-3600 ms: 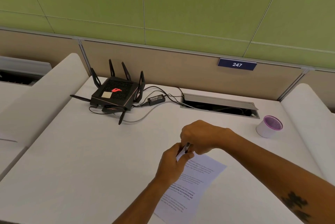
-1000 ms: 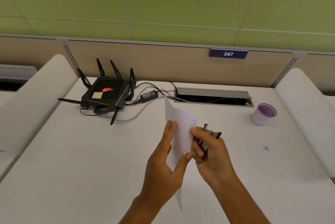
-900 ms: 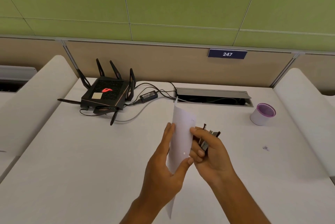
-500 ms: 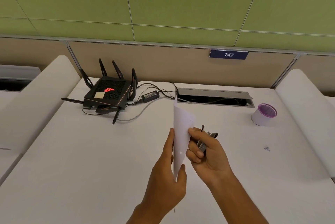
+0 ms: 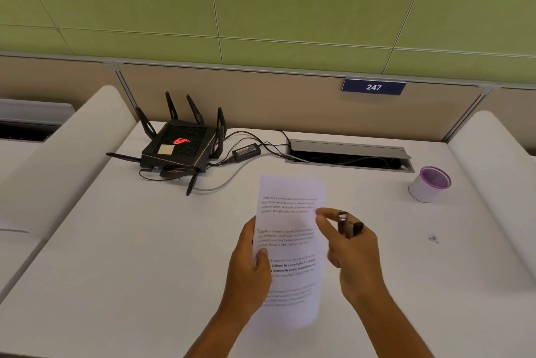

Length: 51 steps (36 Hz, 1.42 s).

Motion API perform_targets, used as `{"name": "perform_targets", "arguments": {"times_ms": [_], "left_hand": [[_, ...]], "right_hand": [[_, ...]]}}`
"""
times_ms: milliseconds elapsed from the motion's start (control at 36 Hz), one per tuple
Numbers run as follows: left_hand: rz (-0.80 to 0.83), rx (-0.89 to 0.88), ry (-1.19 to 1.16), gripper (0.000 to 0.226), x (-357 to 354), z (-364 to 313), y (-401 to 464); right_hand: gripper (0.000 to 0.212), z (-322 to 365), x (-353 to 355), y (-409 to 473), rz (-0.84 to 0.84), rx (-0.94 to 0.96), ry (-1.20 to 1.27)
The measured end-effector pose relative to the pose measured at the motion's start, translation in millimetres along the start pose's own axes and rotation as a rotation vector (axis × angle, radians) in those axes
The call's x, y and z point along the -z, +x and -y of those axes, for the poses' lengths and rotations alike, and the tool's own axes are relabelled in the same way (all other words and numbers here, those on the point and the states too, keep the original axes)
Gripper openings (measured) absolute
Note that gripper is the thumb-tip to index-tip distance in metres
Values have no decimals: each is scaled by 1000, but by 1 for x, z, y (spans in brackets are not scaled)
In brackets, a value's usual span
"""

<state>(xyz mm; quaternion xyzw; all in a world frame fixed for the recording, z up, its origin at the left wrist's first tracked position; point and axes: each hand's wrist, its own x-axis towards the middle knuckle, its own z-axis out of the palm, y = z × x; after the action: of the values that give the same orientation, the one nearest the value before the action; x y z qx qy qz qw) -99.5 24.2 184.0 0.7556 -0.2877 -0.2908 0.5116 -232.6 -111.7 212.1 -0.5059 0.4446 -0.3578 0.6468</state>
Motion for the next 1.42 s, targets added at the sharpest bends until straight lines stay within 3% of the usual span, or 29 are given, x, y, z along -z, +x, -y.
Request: {"name": "perform_targets", "arguments": {"times_ms": [83, 167, 389, 583, 861, 1028, 1417], "left_hand": [[9, 25, -16, 61, 6, 5, 4], [22, 53, -32, 60, 11, 10, 10], [80, 89, -126, 54, 19, 13, 31], [131, 133, -198, 51, 20, 22, 53], [133, 220, -286, 39, 12, 47, 98], [99, 278, -292, 50, 0, 67, 143], [94, 297, -54, 62, -31, 106, 248]], "right_hand": [[24, -19, 15, 9, -117, 49, -135], [27, -35, 29, 17, -126, -32, -148], [38, -73, 50, 28, 71, -317, -52], [22, -87, 51, 36, 196, -377, -51], [12, -101, 47, 69, 44, -386, -6], [7, -110, 32, 99, -72, -432, 35], [9, -138, -3, 192, -197, -452, -69]]}}
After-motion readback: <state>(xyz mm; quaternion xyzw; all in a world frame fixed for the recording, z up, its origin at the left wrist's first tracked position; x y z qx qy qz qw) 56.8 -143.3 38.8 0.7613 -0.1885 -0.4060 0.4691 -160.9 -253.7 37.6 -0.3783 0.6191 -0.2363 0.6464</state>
